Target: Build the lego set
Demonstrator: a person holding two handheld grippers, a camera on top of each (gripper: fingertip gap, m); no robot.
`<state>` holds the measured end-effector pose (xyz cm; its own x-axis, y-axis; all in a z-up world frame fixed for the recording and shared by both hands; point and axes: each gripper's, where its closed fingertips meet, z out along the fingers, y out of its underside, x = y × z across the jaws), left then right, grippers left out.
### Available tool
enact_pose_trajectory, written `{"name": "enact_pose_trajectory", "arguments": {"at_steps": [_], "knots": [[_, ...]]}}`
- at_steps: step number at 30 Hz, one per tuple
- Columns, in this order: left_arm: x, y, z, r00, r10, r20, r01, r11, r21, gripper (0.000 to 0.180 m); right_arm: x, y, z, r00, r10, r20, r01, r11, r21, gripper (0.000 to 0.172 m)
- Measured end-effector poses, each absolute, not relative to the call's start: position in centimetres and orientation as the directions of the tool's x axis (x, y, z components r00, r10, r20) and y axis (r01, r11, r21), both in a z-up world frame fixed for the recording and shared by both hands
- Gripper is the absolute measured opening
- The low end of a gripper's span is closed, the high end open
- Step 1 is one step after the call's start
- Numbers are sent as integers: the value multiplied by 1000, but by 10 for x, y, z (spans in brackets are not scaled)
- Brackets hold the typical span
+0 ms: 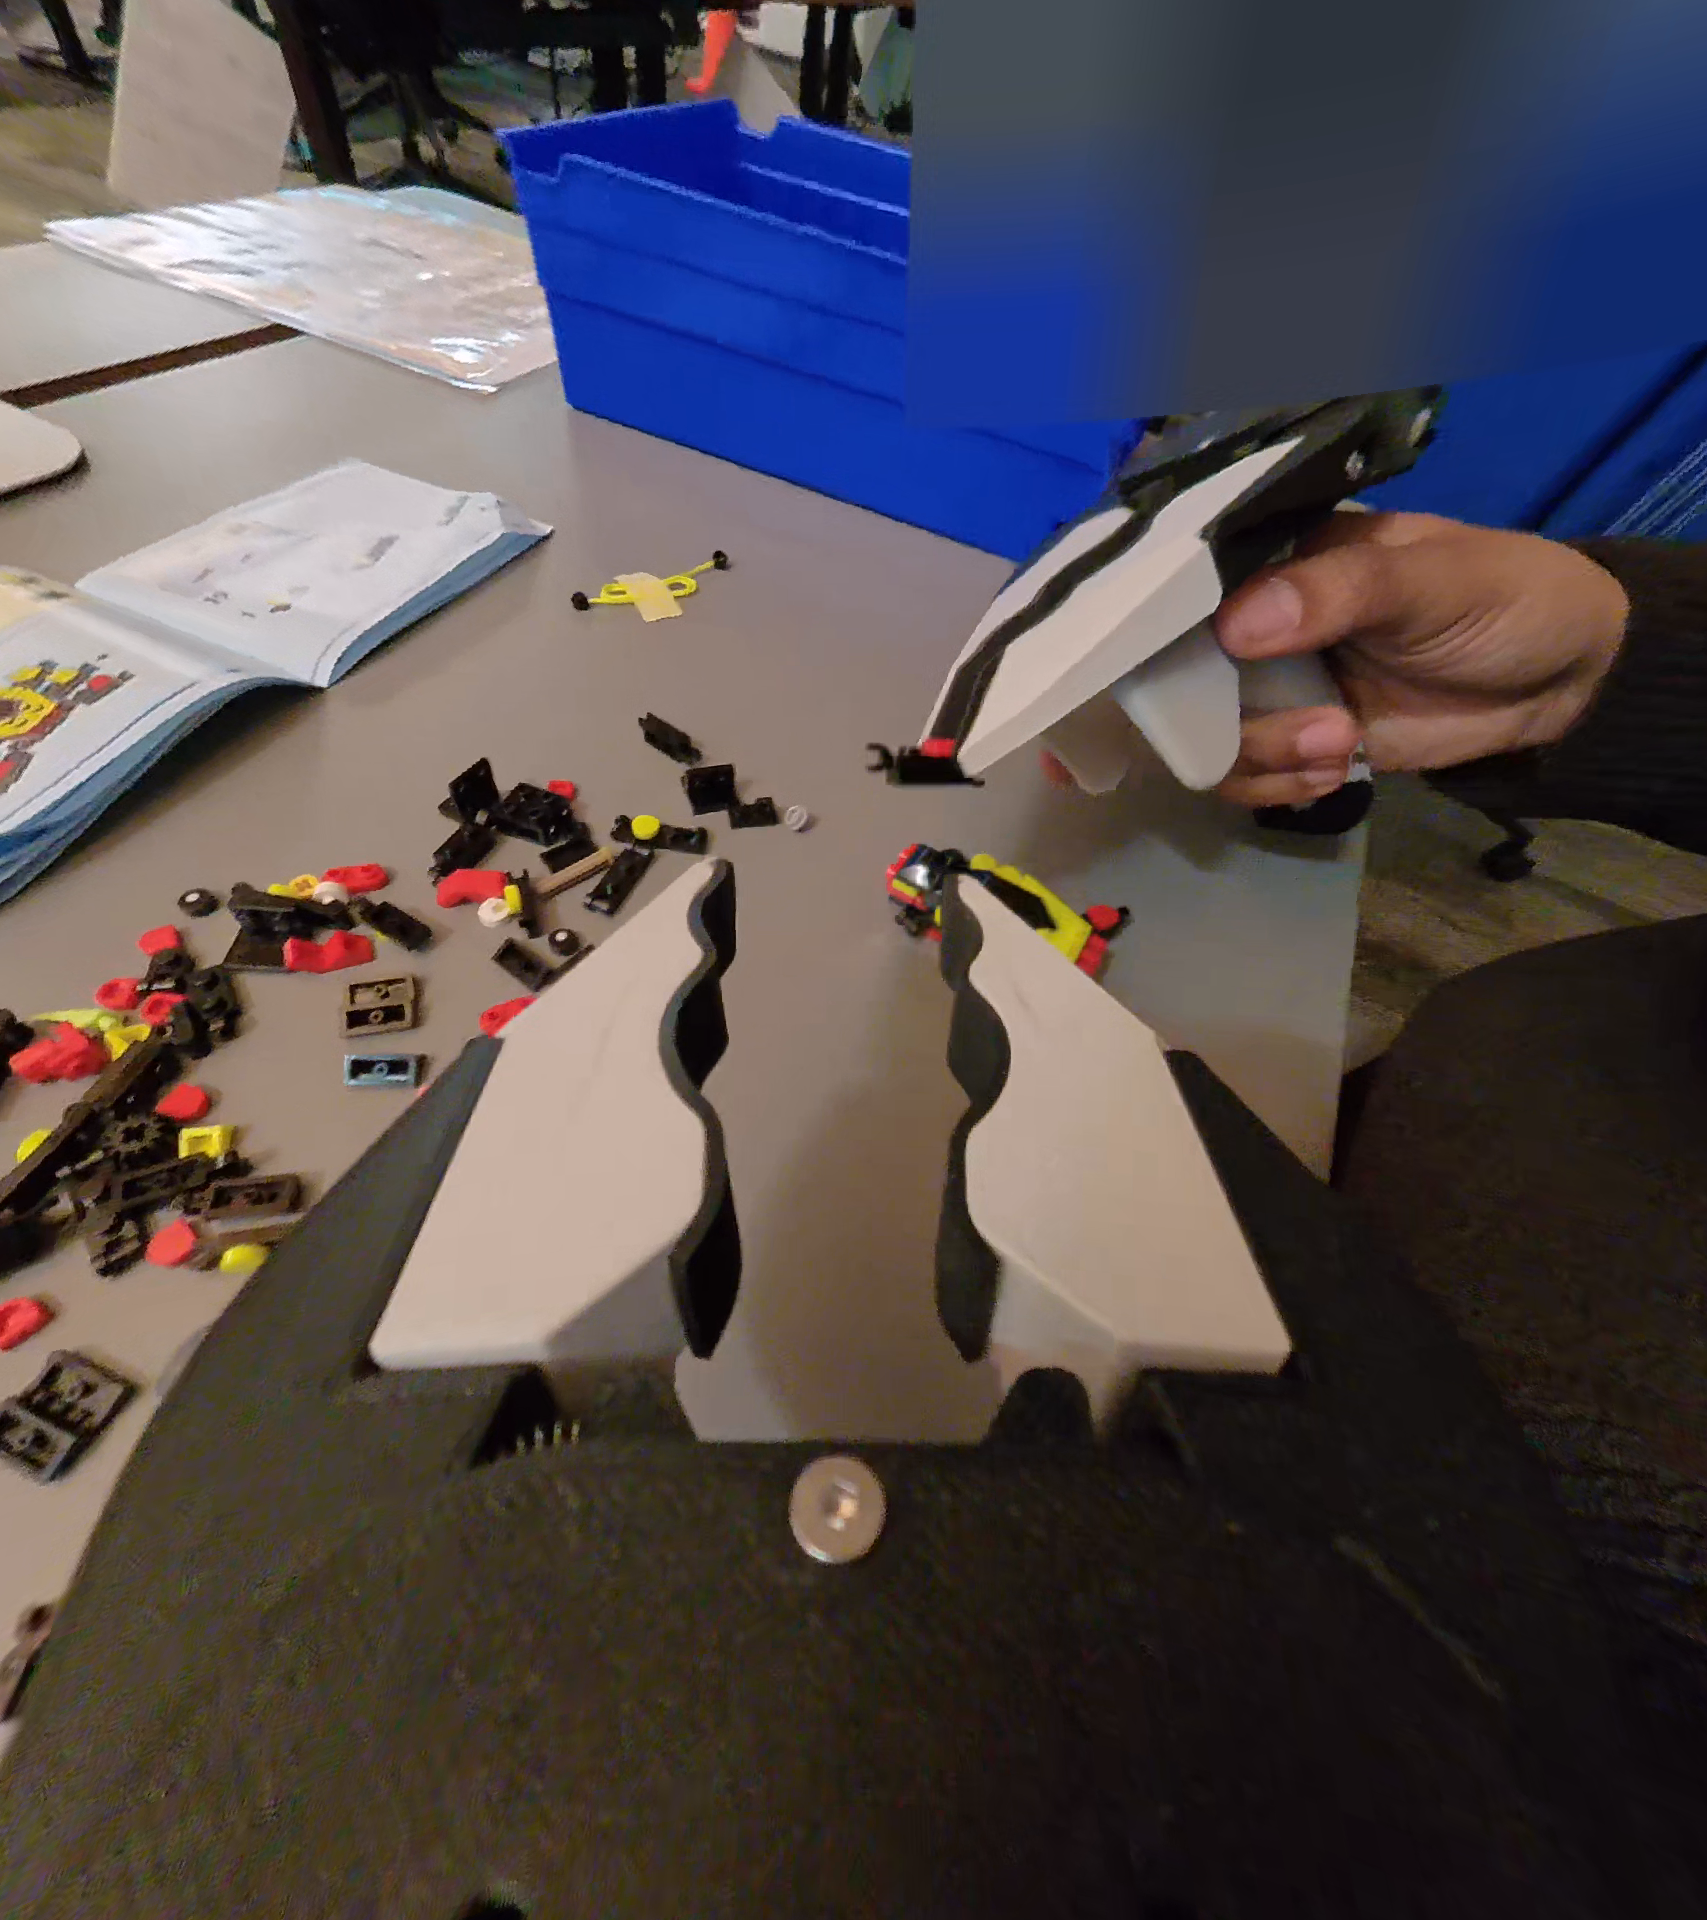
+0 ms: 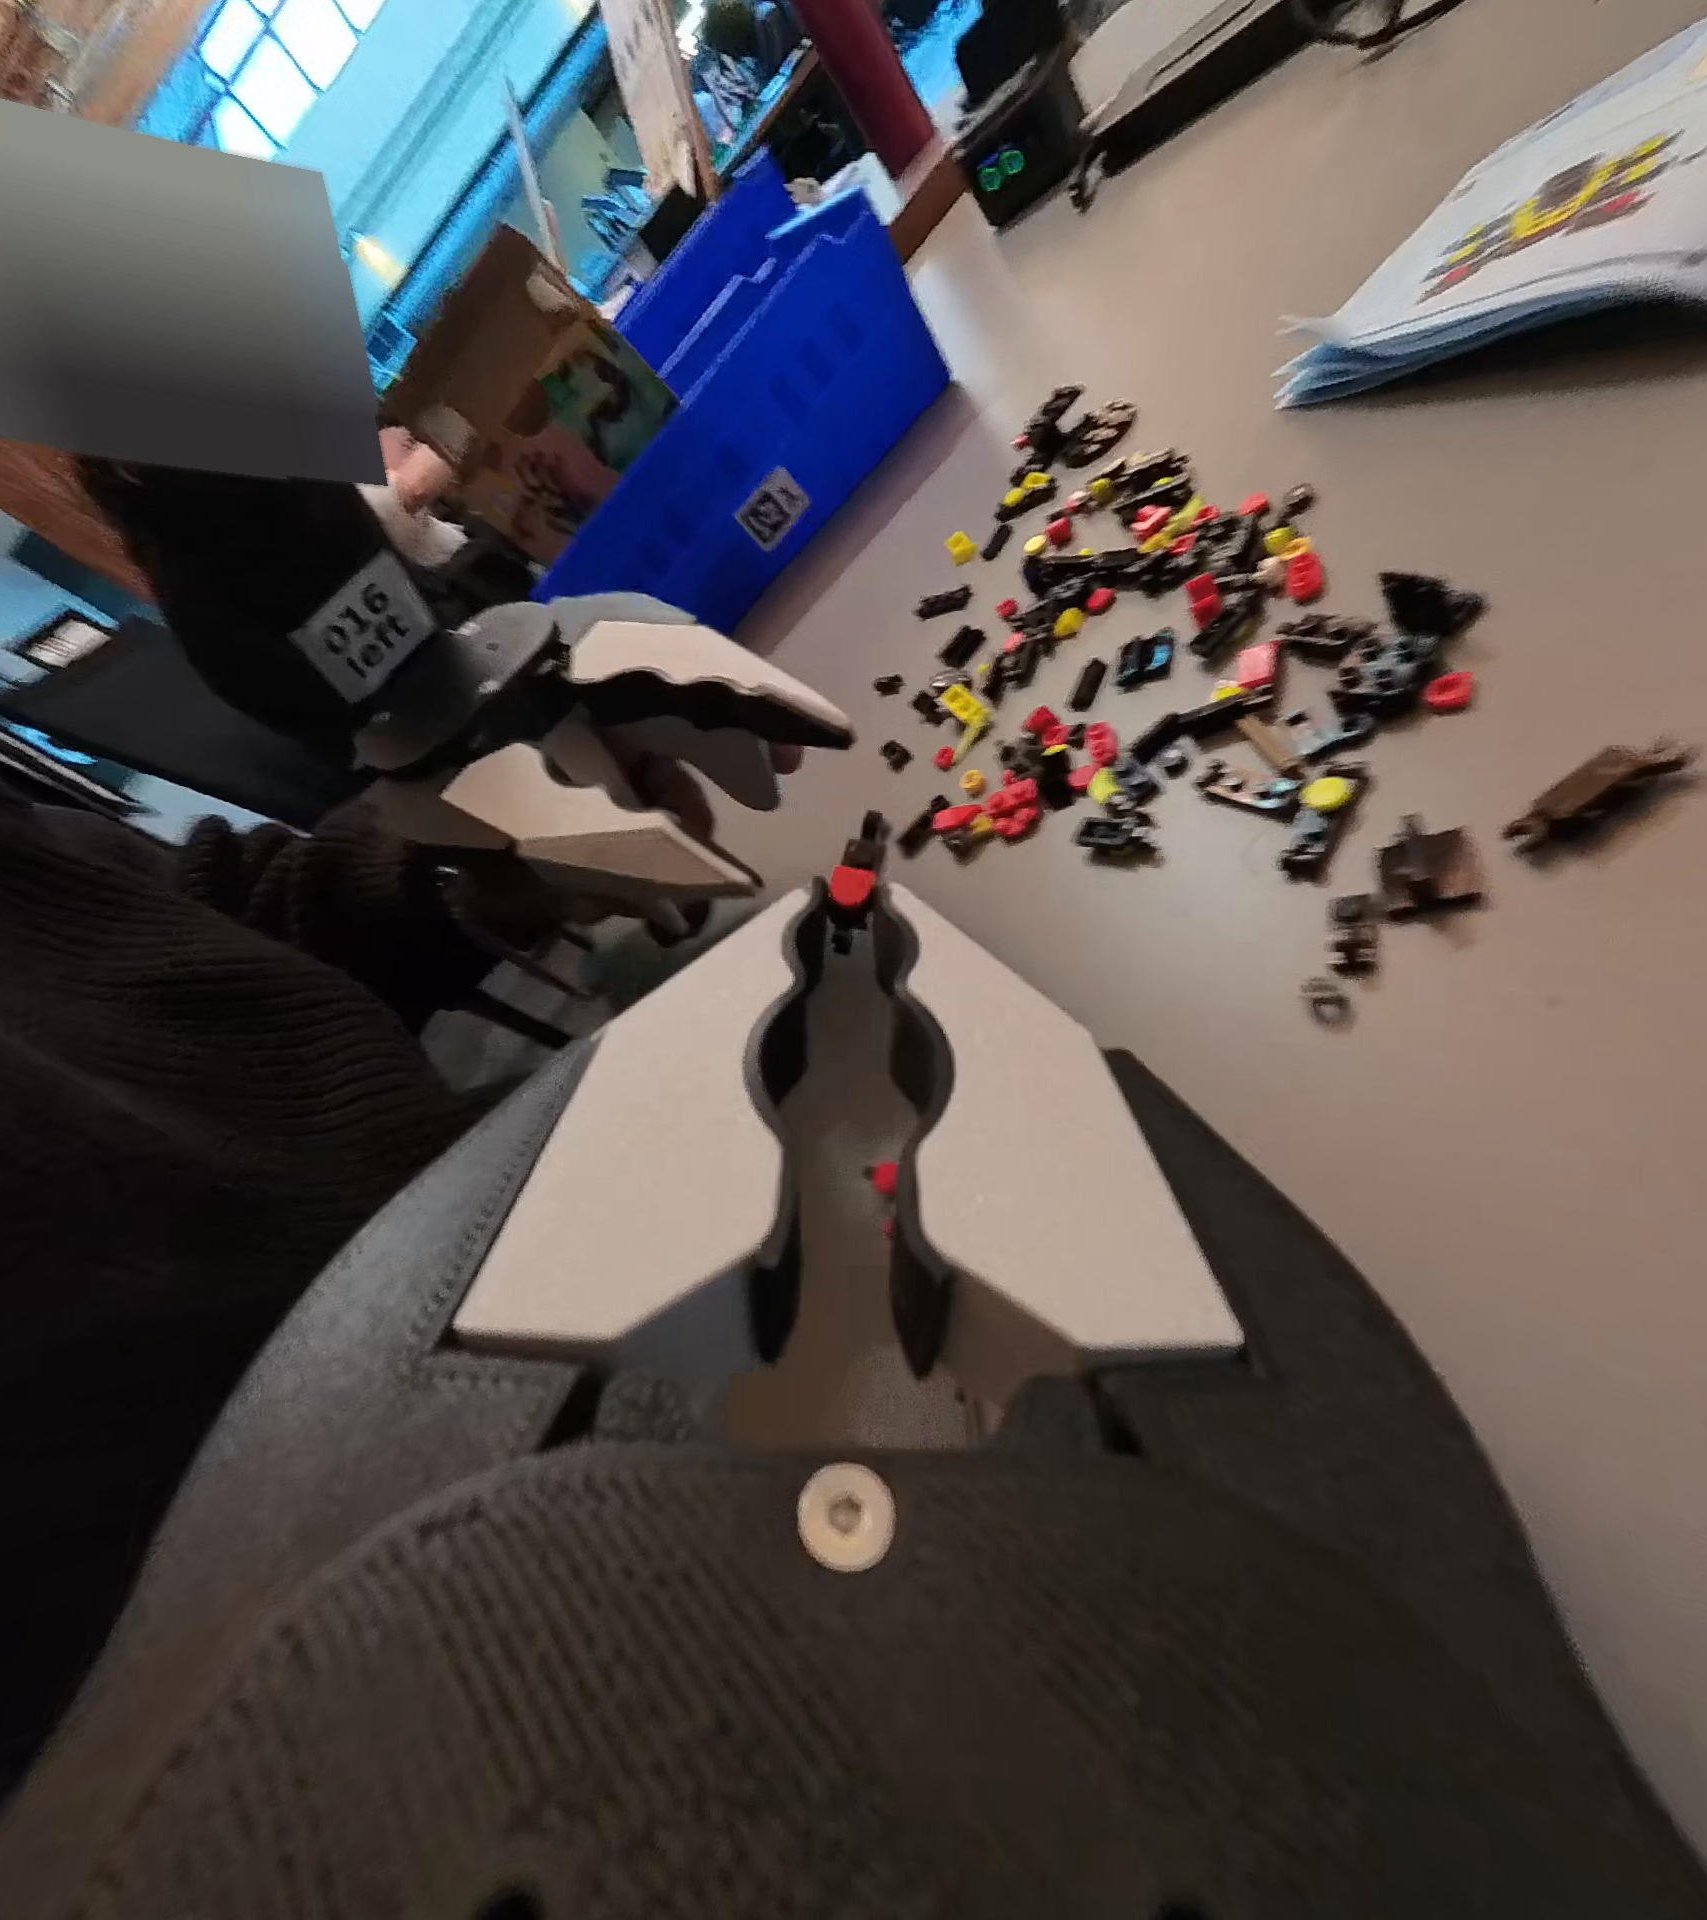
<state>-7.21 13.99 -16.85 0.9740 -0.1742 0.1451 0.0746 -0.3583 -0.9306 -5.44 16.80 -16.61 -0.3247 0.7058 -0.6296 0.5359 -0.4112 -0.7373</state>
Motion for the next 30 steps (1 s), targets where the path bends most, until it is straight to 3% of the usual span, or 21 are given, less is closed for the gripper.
{"name": "enact_pose_trajectory", "arguments": {"at_steps": [7,14,30], "knots": [[-92,138,-181,990,-114,88,36,-397,-917,37,-52,223,-186,-203,901,-384,525,-231,-819,6],[-122,134,-188,999,-25,36,22,-416,-909,37,-45,269,-214,-75,993,-93,620,-27,-784,7],[-164,126,-191,972,151,178,224,-389,-893,40,-71,286,-238,-102,992,74,695,124,-708,7]]}}
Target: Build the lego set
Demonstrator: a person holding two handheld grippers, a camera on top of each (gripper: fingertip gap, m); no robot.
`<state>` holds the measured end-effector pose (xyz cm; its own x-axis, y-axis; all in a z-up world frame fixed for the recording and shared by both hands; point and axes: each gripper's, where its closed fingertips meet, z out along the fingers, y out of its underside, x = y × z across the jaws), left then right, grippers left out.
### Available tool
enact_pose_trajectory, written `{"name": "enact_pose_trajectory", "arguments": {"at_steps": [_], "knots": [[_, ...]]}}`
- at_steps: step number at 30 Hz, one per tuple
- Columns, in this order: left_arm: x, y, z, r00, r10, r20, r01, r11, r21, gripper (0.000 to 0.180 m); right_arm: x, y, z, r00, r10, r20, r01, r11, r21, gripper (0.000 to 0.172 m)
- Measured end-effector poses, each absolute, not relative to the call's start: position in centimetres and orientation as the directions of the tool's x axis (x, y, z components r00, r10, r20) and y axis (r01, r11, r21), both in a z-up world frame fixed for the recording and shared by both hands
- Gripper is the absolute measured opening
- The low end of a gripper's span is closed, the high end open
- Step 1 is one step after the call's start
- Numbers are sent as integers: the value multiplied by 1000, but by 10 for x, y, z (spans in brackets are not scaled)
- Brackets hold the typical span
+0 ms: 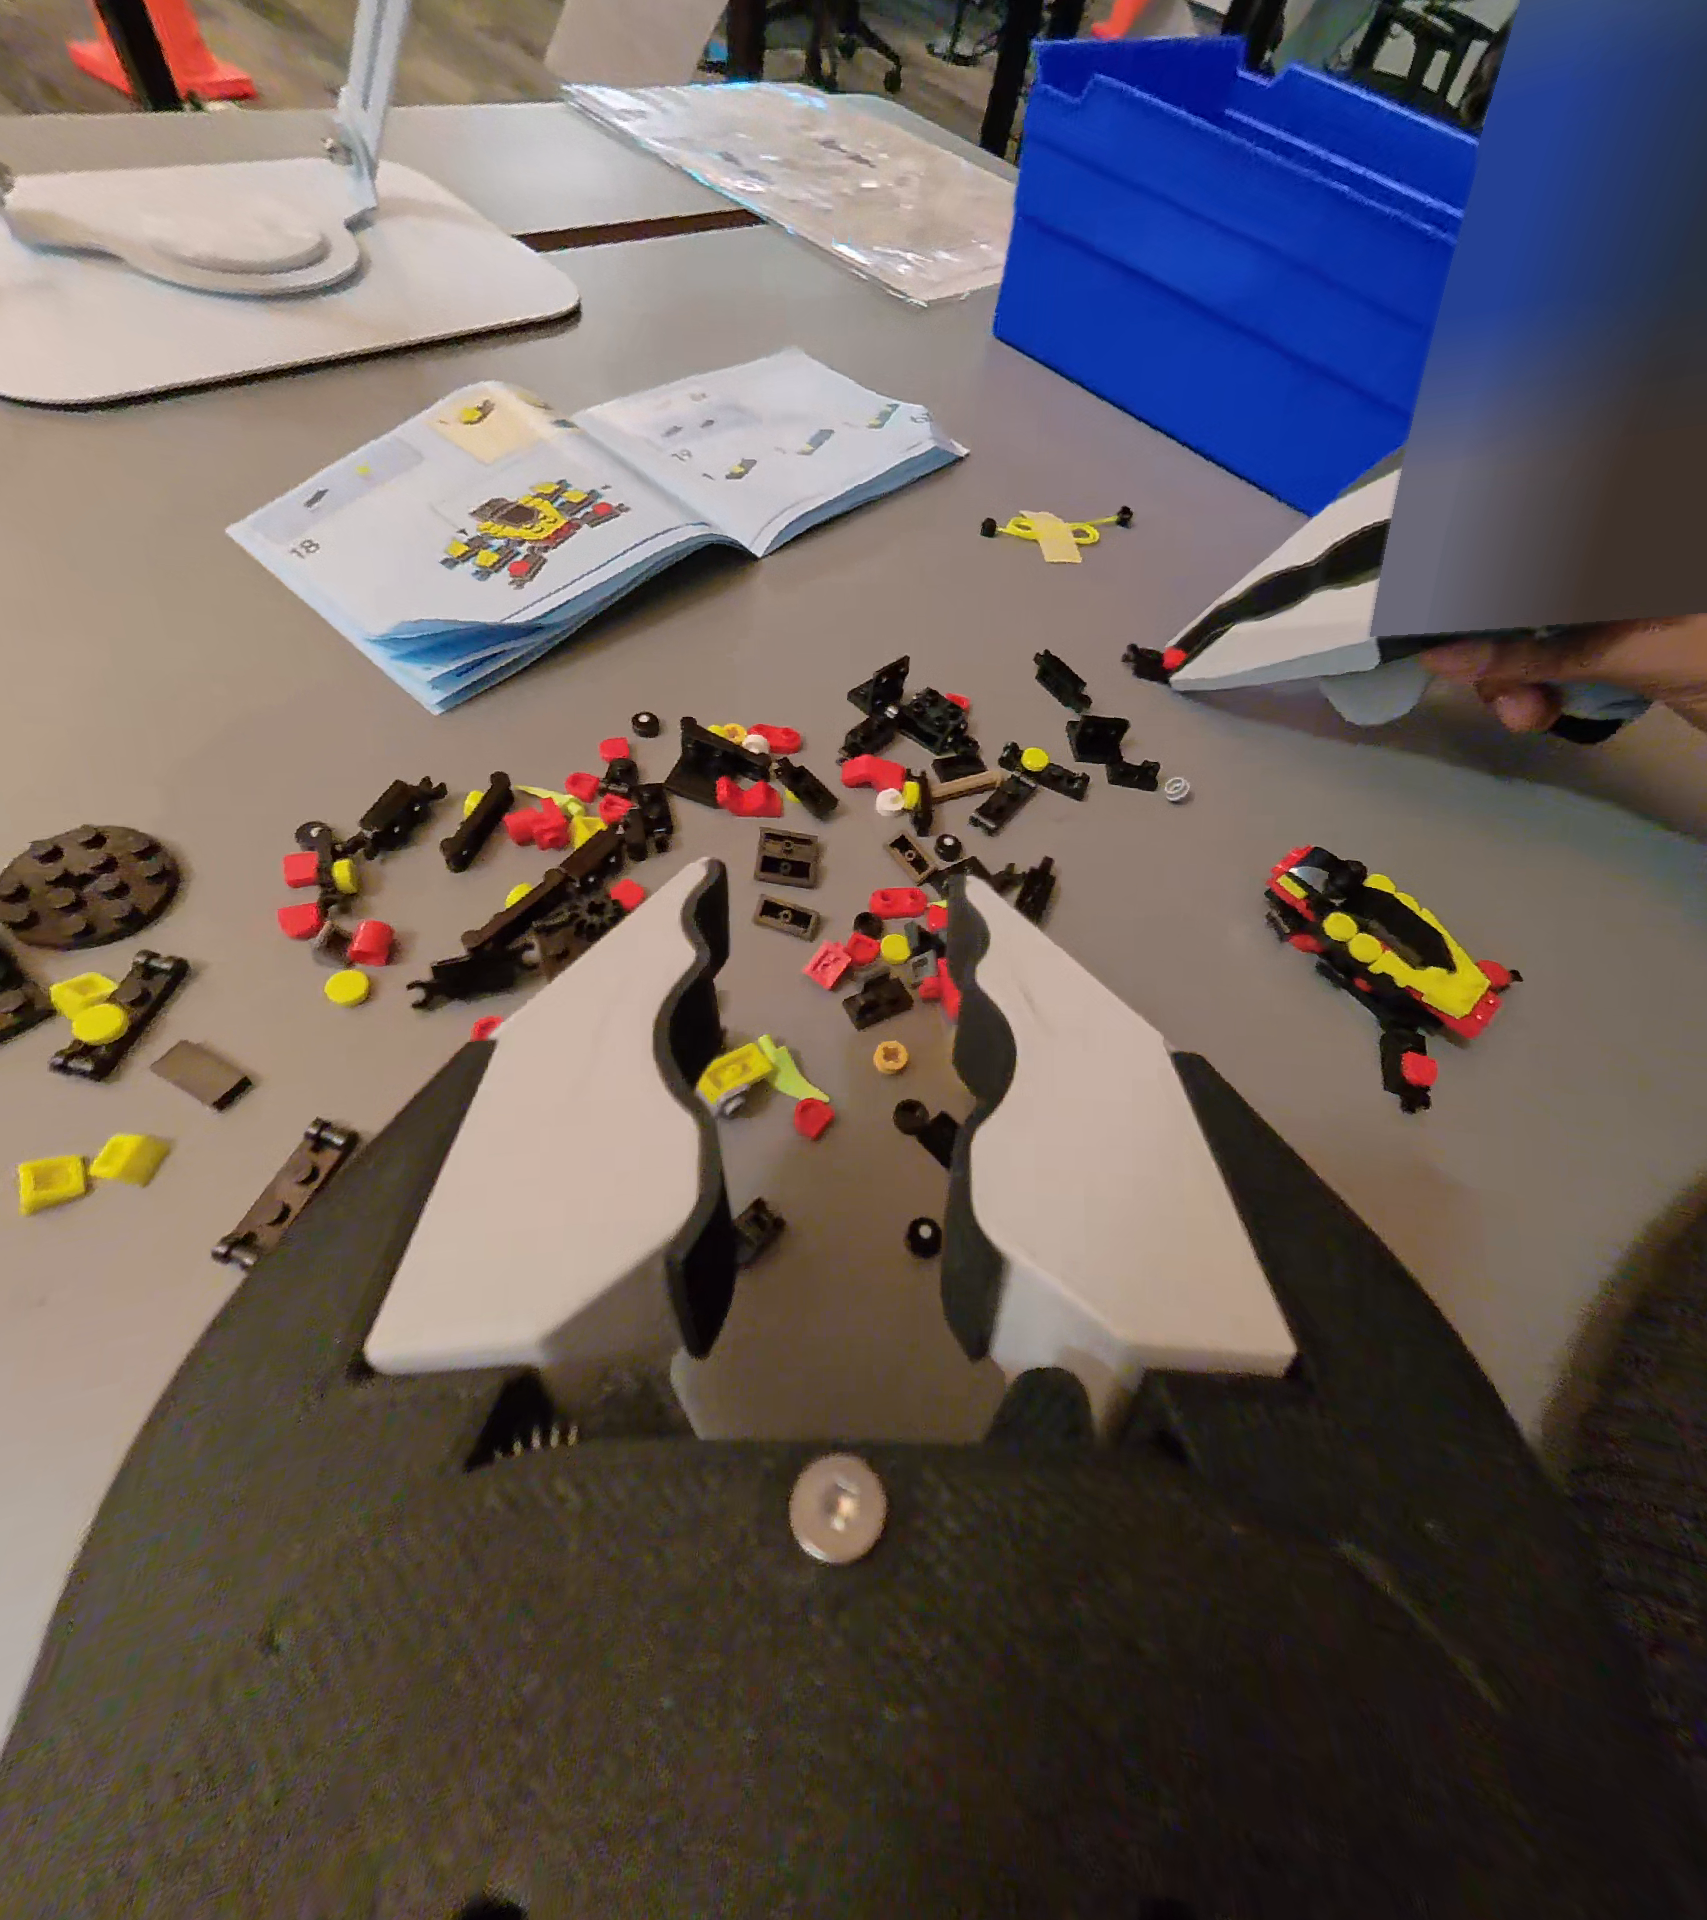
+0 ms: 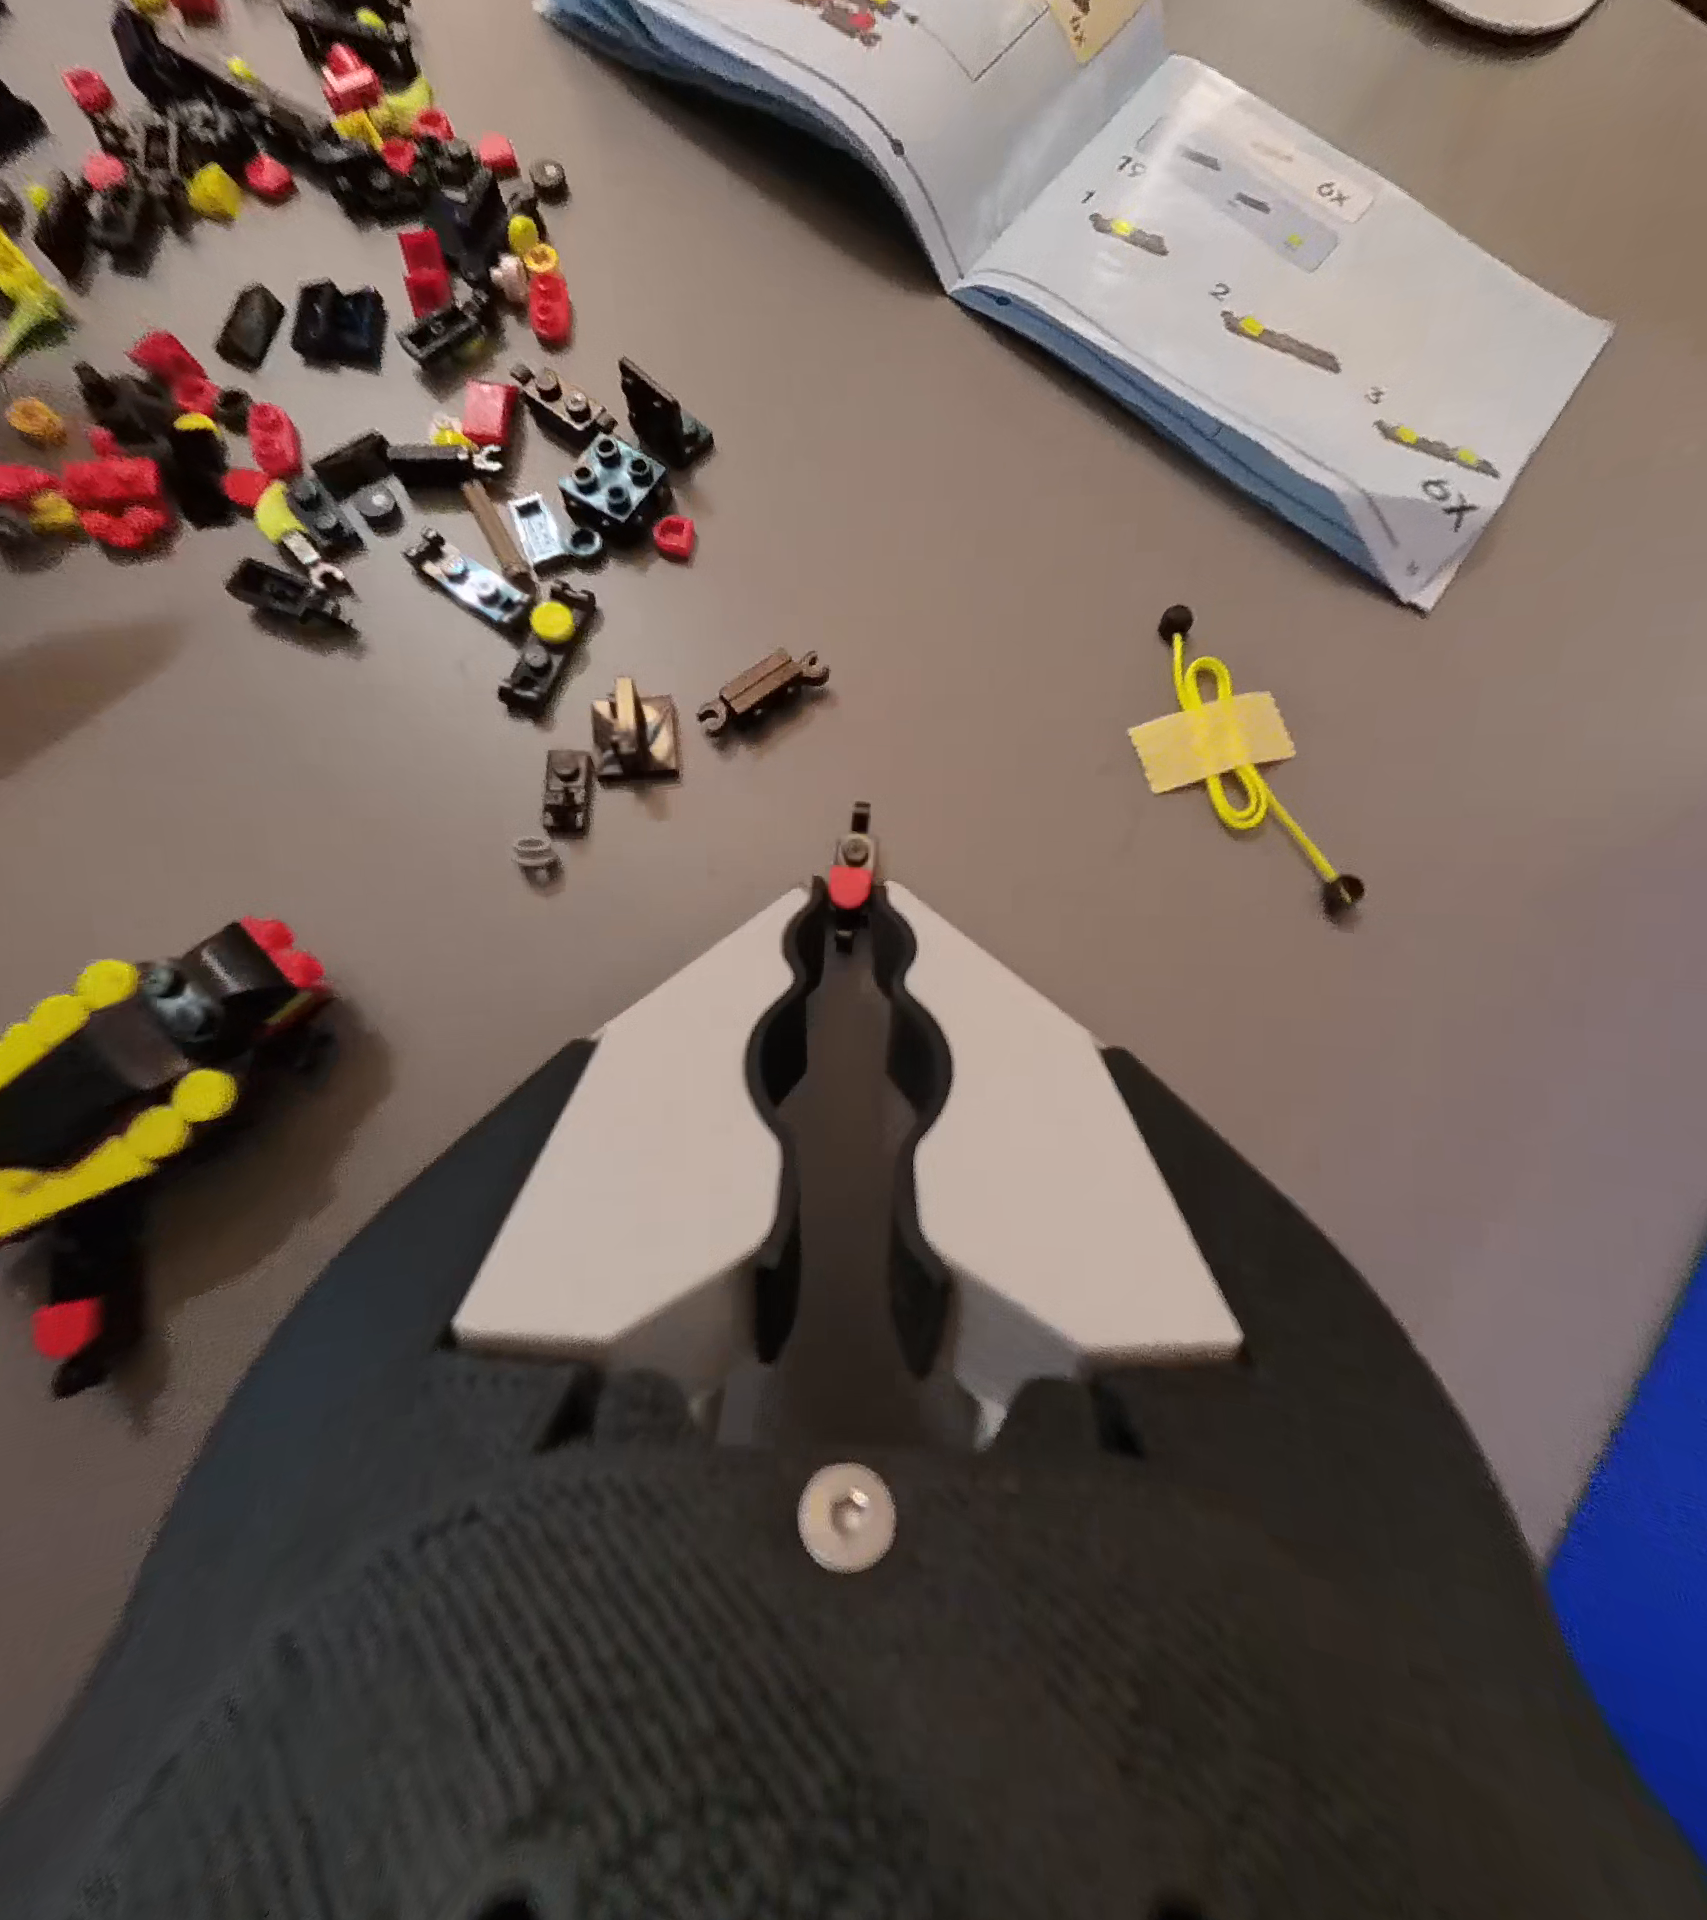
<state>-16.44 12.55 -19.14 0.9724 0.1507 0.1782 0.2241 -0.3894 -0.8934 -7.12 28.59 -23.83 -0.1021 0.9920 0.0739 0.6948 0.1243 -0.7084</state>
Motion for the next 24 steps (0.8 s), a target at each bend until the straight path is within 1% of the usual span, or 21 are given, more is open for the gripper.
{"name": "enact_pose_trajectory", "arguments": {"at_steps": [5,8,13,15,17,20,22,24], "knots": [[-173,120,-190,966,197,169,235,-387,-891,39,-72,285,-238,-106,993,53,696,112,-709,7],[-178,118,-193,960,222,169,248,-403,-881,39,-69,287,-226,-92,993,73,663,116,-740,6],[-172,119,-196,966,201,162,235,-423,-875,39,-70,273,-213,-122,991,58,615,121,-779,14],[-167,121,-197,972,191,141,212,-433,-876,38,-75,254,-206,-187,981,47,569,147,-809,14],[-161,124,-199,975,176,135,201,-443,-874,38,-86,224,-198,-306,951,47,508,204,-837,11],[-150,130,-201,977,147,155,206,-453,-868,37,-99,187,-204,-457,886,85,475,323,-818,9],[-146,131,-203,978,132,162,206,-463,-862,38,-104,171,-213,-529,847,46,490,349,-799,9],[-144,129,-203,980,128,154,196,-466,-863,38,-108,167,-218,-560,829,-15,519,336,-786,14]]}}
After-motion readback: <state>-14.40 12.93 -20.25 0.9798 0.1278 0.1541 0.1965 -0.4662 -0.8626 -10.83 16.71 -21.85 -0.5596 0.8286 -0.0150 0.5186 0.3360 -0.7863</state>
